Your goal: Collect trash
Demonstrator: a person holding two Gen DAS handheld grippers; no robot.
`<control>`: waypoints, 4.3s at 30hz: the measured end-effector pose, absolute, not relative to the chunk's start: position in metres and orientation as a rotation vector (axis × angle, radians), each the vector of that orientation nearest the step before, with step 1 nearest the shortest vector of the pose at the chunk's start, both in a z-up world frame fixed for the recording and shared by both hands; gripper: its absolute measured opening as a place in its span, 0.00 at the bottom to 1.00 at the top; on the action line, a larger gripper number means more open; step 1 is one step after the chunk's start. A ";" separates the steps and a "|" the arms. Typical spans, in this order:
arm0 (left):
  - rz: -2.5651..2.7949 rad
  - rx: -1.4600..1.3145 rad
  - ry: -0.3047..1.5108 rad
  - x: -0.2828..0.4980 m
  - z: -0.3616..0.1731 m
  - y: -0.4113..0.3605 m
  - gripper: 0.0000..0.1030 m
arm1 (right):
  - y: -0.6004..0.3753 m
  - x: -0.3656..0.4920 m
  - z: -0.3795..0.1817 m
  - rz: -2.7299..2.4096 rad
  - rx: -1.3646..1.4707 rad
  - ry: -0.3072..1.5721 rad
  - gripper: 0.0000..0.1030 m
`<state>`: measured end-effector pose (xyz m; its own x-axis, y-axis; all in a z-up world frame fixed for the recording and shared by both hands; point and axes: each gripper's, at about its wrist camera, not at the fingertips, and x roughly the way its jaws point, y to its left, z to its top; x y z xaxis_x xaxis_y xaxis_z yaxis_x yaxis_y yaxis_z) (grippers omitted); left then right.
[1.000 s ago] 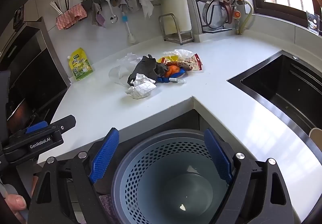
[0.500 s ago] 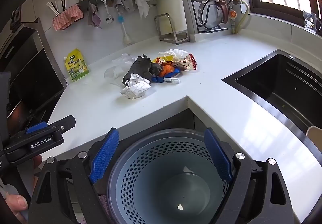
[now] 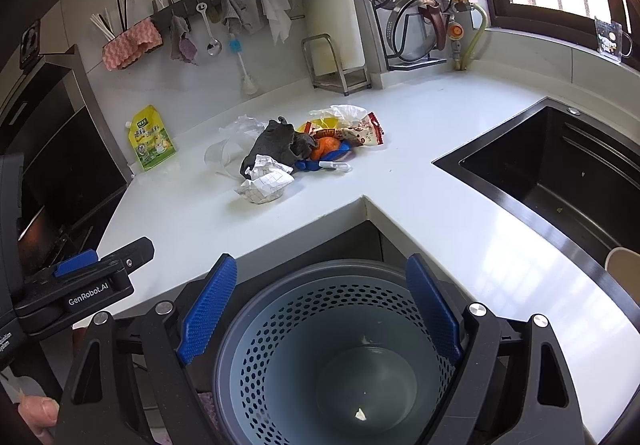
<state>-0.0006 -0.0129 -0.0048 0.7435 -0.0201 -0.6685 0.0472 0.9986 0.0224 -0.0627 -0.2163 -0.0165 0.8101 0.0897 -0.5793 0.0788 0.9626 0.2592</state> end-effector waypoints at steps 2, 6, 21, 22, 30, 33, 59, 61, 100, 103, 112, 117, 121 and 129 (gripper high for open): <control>-0.036 0.039 0.732 0.000 -0.004 -0.013 0.94 | -0.216 -0.063 -0.016 0.006 0.279 0.628 0.80; -0.038 0.036 0.729 -0.003 -0.005 -0.013 0.94 | -0.216 -0.065 -0.016 0.005 0.276 0.623 0.80; -0.044 0.039 0.722 -0.008 -0.003 -0.015 0.94 | -0.218 -0.071 -0.012 0.000 0.275 0.610 0.80; -0.044 0.039 0.722 -0.009 -0.003 -0.015 0.94 | -0.218 -0.071 -0.012 0.001 0.276 0.609 0.80; -0.044 0.039 0.730 -0.008 -0.004 -0.014 0.94 | -0.219 -0.072 -0.011 0.002 0.276 0.606 0.80; -0.043 0.036 0.730 -0.008 -0.003 -0.013 0.94 | -0.219 -0.072 -0.011 0.002 0.276 0.606 0.80; -0.042 0.038 0.731 -0.010 -0.006 -0.012 0.94 | -0.218 -0.071 -0.012 0.001 0.274 0.605 0.80; -0.042 0.037 0.731 -0.010 -0.006 -0.012 0.94 | -0.218 -0.071 -0.012 0.002 0.274 0.605 0.80; 0.045 -0.015 0.798 0.084 -0.028 0.024 0.94 | -0.185 0.073 -0.028 0.088 0.237 0.719 0.80; 0.047 -0.008 0.802 0.089 -0.031 0.027 0.94 | -0.173 0.092 -0.036 0.084 0.220 0.740 0.80; 0.042 -0.021 0.815 0.095 -0.038 0.033 0.94 | -0.158 0.129 -0.044 0.039 0.195 0.763 0.80; 0.029 -0.015 0.815 0.095 -0.039 0.030 0.94 | -0.154 0.144 -0.046 0.016 0.169 0.772 0.80; 0.024 -0.012 0.807 0.097 -0.038 0.028 0.94 | -0.151 0.145 -0.047 0.016 0.142 0.770 0.76; 0.011 -0.035 0.771 0.112 -0.032 0.025 0.94 | -0.153 0.134 -0.046 0.060 0.142 0.753 0.42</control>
